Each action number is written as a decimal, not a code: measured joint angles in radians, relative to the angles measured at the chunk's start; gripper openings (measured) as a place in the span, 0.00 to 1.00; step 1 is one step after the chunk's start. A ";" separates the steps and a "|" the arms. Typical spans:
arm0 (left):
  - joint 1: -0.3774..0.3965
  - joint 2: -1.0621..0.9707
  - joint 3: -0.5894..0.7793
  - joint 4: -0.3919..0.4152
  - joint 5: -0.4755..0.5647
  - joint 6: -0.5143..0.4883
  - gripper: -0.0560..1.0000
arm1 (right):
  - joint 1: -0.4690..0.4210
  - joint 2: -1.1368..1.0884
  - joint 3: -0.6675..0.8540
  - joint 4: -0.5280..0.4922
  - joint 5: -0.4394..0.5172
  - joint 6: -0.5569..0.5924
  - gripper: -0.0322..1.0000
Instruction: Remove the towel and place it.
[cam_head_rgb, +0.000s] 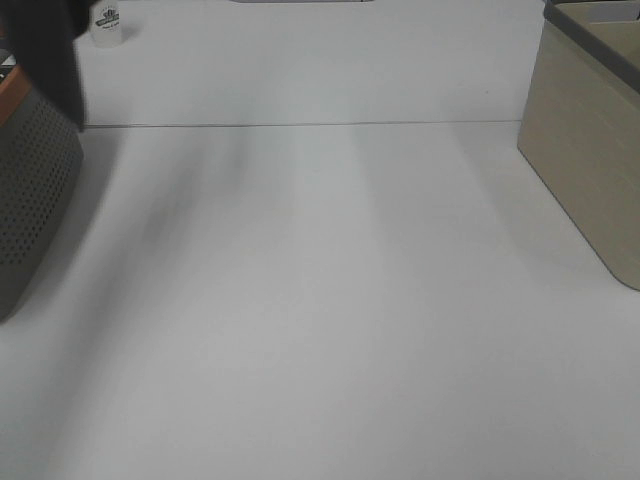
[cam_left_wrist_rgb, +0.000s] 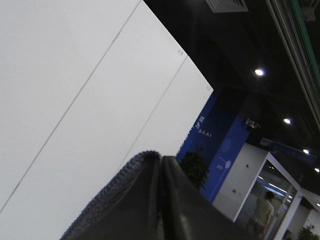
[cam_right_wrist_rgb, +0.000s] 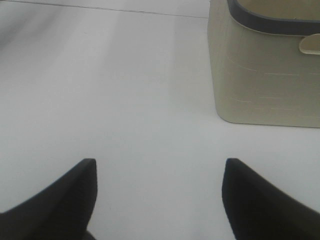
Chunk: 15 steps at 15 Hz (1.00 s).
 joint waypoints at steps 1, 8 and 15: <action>-0.013 0.010 -0.001 0.033 -0.027 -0.005 0.05 | 0.000 0.000 0.000 0.000 0.000 0.000 0.71; -0.020 0.105 -0.001 0.551 -0.464 -0.408 0.05 | 0.000 0.000 0.000 0.000 0.000 0.000 0.71; -0.020 0.129 -0.003 0.567 -0.795 -0.322 0.05 | 0.000 0.004 0.000 0.154 -0.001 -0.077 0.71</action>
